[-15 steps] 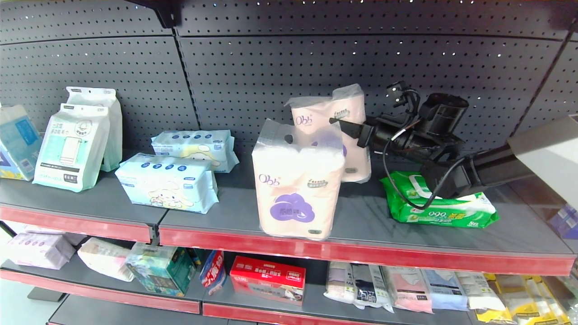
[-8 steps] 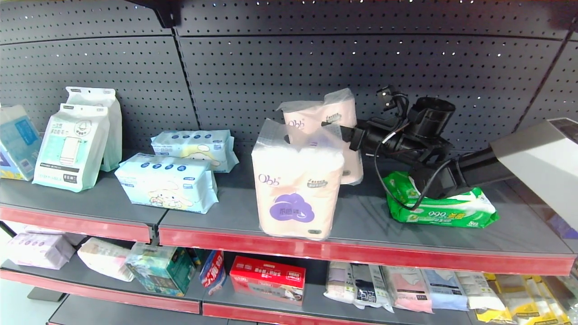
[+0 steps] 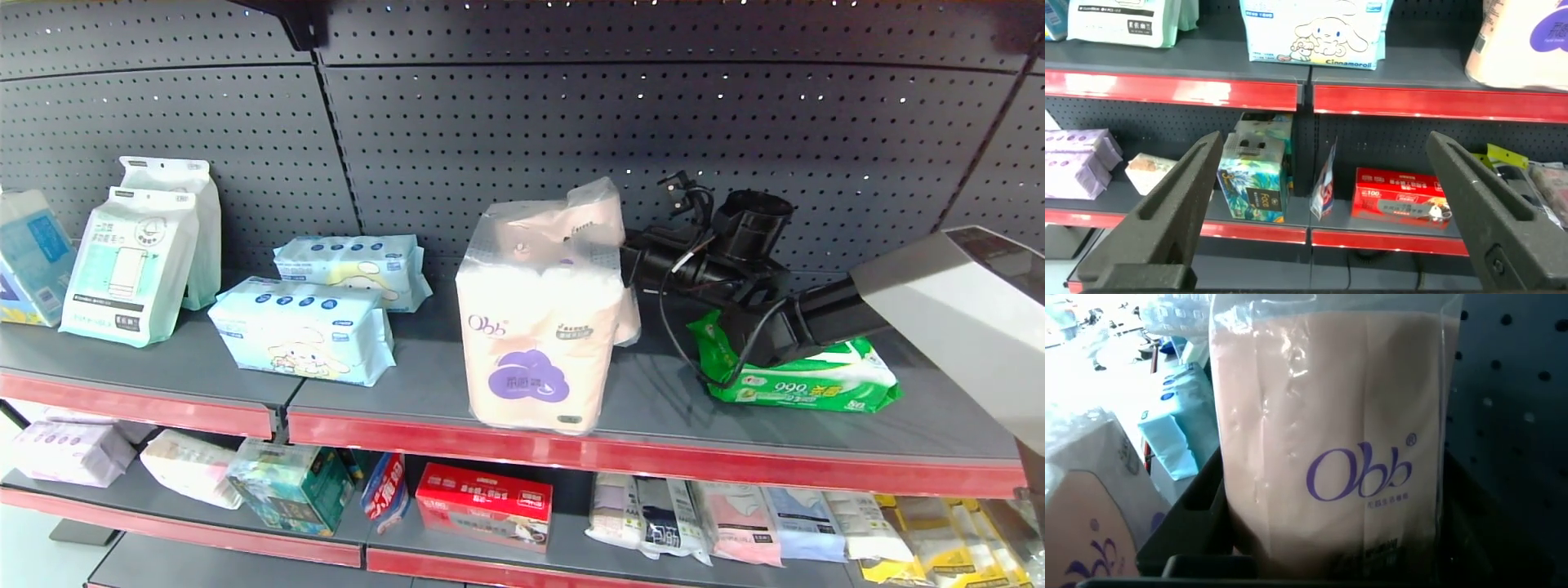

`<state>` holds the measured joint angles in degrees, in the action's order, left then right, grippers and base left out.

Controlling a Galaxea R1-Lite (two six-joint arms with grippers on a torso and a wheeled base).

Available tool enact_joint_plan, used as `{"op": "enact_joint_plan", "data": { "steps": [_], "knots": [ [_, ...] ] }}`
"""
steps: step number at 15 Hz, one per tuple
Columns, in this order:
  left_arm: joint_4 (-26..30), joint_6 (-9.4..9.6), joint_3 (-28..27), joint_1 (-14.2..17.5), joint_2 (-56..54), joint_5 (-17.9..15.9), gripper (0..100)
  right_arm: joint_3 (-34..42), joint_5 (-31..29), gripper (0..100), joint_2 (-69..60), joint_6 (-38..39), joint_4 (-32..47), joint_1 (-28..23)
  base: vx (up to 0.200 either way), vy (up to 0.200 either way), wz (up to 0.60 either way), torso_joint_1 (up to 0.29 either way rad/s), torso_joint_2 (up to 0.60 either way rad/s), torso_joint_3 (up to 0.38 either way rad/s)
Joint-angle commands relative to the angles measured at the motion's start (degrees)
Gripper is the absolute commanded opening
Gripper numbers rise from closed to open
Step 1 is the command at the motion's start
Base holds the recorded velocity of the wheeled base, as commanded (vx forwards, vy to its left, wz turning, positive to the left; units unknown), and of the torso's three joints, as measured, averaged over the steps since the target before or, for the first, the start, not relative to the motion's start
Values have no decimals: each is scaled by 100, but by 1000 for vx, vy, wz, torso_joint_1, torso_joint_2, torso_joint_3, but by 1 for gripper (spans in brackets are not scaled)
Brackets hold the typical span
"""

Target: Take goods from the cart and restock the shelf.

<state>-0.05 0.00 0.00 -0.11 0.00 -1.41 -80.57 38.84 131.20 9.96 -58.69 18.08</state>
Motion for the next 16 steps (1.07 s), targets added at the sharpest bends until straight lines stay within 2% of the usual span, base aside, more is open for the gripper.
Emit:
{"op": "enact_joint_plan", "data": {
  "steps": [1, 6, 11, 13, 16],
  "knots": [
    [-4, 0, 0, 2, 0, 1, 100, -64, 1, 0, 99, 15, 6, 3, 0, 0, 0, 0, 0, 0],
    [-4, 0, 0, 2, 0, 1, 100, -354, 159, 0, 222, 85, 24, 117, 0, 0, 0, 0, 0, 0],
    [-4, 0, 0, 2, 9, 1, 100, -231, 212, 0, 266, -12, 24, -24, 0, 0, 0, 0, 0, 0],
    [-4, 0, 0, 2, 0, 1, 100, -73, 713, 0, 240, -354, 50, -235, 0, 0, 0, 0, 0, 0],
    [-4, 0, 0, 2, 0, 1, 100, -82, 809, 0, 213, -407, 50, -261, 0, 0, 0, 0, 0, 0]
  ]
}}
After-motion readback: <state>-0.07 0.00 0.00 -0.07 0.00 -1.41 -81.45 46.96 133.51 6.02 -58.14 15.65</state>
